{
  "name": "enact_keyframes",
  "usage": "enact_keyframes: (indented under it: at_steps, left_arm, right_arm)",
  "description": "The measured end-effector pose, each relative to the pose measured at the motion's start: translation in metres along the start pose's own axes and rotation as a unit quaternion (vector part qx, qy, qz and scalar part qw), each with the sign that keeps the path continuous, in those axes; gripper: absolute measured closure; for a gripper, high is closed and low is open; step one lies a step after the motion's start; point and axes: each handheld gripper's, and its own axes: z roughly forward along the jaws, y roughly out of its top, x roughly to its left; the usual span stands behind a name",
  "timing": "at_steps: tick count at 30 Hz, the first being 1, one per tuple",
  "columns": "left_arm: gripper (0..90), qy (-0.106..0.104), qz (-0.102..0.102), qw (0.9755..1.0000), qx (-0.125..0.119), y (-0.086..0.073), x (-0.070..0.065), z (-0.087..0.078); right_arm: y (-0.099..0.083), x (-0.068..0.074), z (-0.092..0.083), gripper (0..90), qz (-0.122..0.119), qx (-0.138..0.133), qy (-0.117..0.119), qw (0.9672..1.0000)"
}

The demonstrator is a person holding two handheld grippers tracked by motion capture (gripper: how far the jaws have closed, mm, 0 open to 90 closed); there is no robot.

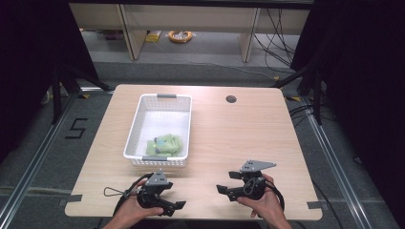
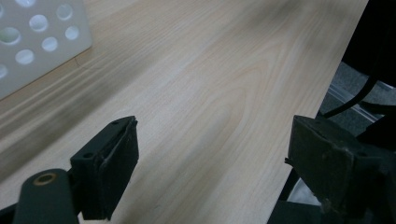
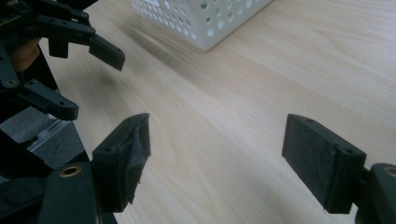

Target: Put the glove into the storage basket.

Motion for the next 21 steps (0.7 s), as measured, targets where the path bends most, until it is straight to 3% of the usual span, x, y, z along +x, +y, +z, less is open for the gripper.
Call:
enact_keyframes:
  at_steps: [1, 3, 4, 7, 8, 9, 10, 11, 12, 13, 14, 15, 16, 18, 19, 21]
  left_arm:
    - [15.9, 0.007, -0.001, 1.0, 0.005, -0.001, 0.0, 0.0]
    - [15.9, 0.006, 0.005, 0.9999, 0.008, -0.002, 0.0, 0.0]
    - [15.9, 0.004, 0.001, 1.0, 0.004, -0.004, -0.002, 0.001]
    - [15.9, 0.004, 0.001, 1.0, 0.008, -0.007, -0.004, 0.002]
    - [15.9, 0.003, 0.002, 0.9999, 0.012, -0.009, -0.007, 0.004]
    - [15.9, 0.004, 0.004, 0.9999, 0.015, -0.01, -0.008, 0.004]
    - [15.9, 0.003, 0.008, 0.9999, 0.012, -0.01, -0.009, 0.004]
    - [15.9, 0.001, 0.006, 0.9999, 0.014, -0.011, -0.011, 0.004]
    - [15.9, 0.003, 0.007, 0.9999, 0.012, -0.011, -0.012, 0.003]
    - [15.9, 0.0, 0.002, 1.0, 0.009, -0.012, -0.013, 0.003]
    - [15.9, 0.003, 0.009, 0.9999, 0.011, -0.013, -0.014, 0.002]
    - [15.9, 0.006, 0.013, 0.9998, 0.011, -0.014, -0.014, 0.002]
    - [15.9, 0.003, 0.005, 0.9999, 0.01, -0.014, -0.015, 0.002]
    - [15.9, 0.003, 0.014, 0.9998, 0.011, -0.015, -0.016, 0.002]
    - [15.9, 0.001, 0.007, 0.9999, 0.009, -0.016, -0.018, 0.002]
    - [15.9, 0.001, 0.014, 0.9999, 0.005, -0.016, -0.018, 0.003]
  right_arm:
    - [-0.001, 0.0, 0.0, 24.1, -0.006, -0.001, -0.005, 1.0]
    - [-0.003, 0.002, -0.001, 24.1, 0.007, 0.003, -0.003, 1.0]
    - [-0.006, 0.001, -0.002, 24.1, -0.008, 0.004, -0.005, 0.9999]
    - [-0.01, 0.004, -0.004, 24.0, 0.01, 0.011, -0.006, 0.9999]
    - [-0.014, 0.002, -0.004, 24.1, -0.005, 0.006, -0.005, 1.0]
    - [-0.016, 0.002, -0.003, 24.0, -0.002, 0.007, -0.002, 1.0]
    - [-0.018, 0.004, -0.005, 23.8, 0.003, 0.01, -0.015, 0.9998]
    - [-0.02, 0.003, -0.005, 23.6, -0.006, 0.01, -0.01, 0.9999]
    - [-0.023, 0.005, -0.005, 23.5, 0.011, 0.011, -0.006, 0.9999]
    - [-0.024, 0.004, -0.006, 23.2, -0.001, 0.015, -0.011, 0.9998]
    - [-0.026, 0.005, -0.007, 22.9, -0.006, 0.019, -0.018, 0.9996]
    - [-0.028, 0.008, -0.007, 22.8, 0.009, 0.022, -0.016, 0.9996]
    - [-0.03, 0.006, -0.007, 22.6, -0.006, 0.02, -0.016, 0.9996]
    - [-0.033, 0.008, -0.008, 22.1, -0.007, 0.022, -0.021, 0.9995]
    - [-0.035, 0.011, -0.01, 21.8, -0.004, 0.028, -0.026, 0.9992]
    - [-0.038, 0.01, -0.009, 21.0, -0.014, 0.022, -0.02, 0.9995]
